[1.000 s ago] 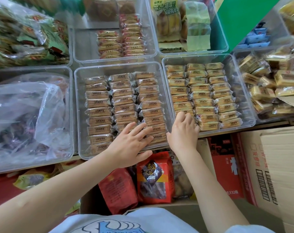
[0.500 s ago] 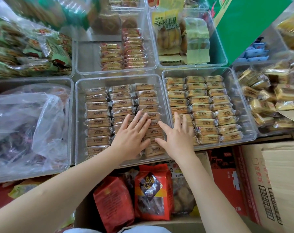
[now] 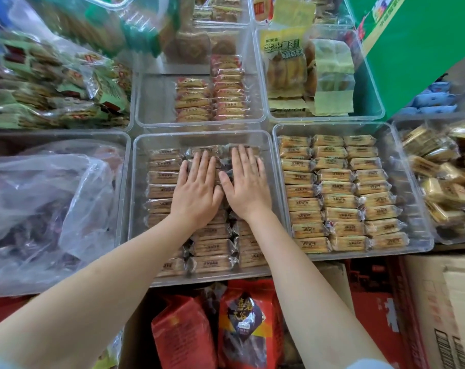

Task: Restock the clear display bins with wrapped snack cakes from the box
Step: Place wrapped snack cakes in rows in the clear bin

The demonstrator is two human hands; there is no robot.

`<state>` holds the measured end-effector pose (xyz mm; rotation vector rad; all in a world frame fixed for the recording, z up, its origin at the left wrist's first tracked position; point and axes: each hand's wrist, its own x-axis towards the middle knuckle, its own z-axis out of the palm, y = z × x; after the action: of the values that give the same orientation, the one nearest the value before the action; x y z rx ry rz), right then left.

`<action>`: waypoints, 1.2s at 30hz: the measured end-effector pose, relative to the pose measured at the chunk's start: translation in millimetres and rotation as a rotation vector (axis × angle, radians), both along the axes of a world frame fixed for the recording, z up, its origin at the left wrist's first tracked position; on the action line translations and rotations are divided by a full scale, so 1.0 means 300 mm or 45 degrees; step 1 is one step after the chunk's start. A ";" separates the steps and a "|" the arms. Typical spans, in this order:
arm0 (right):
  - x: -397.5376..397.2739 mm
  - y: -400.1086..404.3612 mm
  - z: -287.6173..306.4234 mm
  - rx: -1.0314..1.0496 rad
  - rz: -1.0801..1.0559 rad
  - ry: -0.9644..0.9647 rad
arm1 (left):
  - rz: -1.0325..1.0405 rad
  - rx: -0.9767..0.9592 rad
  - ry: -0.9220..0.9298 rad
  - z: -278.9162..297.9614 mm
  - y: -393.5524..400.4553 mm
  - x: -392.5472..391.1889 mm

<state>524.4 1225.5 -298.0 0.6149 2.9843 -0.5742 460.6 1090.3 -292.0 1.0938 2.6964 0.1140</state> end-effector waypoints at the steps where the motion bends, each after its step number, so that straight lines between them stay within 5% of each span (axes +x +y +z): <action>1: 0.005 0.000 -0.009 0.015 0.004 -0.015 | -0.015 -0.004 0.006 -0.006 -0.001 0.001; 12: 0.003 0.002 -0.004 0.010 0.001 -0.145 | -0.164 0.029 -0.095 0.010 -0.010 -0.025; 18: -0.002 -0.155 0.069 -0.024 0.105 0.063 | 0.229 0.104 -0.024 0.015 -0.205 -0.020; 25: -0.022 -0.232 0.010 0.208 0.195 -0.148 | 0.217 0.015 -0.077 -0.010 -0.220 -0.029; 36: -0.060 -0.193 0.090 0.195 0.201 -0.223 | 0.324 0.156 -0.254 0.031 -0.206 -0.051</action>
<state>506.4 1167.5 -271.0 0.4085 2.8927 -0.2687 445.3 1028.5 -282.8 0.7201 2.6607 0.4131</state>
